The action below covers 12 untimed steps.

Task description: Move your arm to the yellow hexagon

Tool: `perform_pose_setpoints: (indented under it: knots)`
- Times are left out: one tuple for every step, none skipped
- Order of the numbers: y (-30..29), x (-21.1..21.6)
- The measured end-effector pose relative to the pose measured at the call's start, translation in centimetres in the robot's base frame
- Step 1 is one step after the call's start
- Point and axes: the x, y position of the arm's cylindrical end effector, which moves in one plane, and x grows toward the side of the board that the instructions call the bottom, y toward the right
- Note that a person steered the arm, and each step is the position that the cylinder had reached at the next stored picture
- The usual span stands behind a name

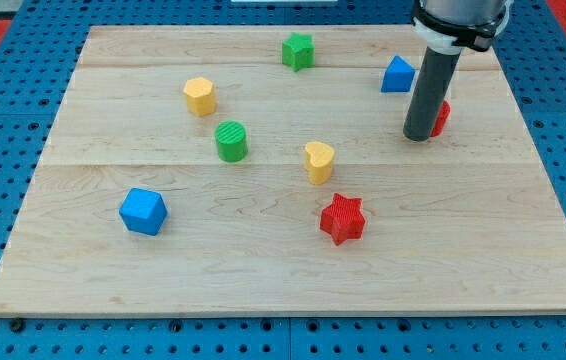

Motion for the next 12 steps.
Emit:
perform_pose_setpoints:
  knots:
    - [-2.5, 1.0]
    - [-8.5, 1.8]
    - [-13.0, 3.6]
    - [-13.2, 4.8]
    - [-8.2, 3.0]
    - [-1.1, 7.3]
    - [-3.9, 18.7]
    - [-18.3, 20.2]
    - [-33.0, 16.9]
    - [-42.5, 13.9]
    - [-37.5, 12.7]
    - [-32.1, 12.2]
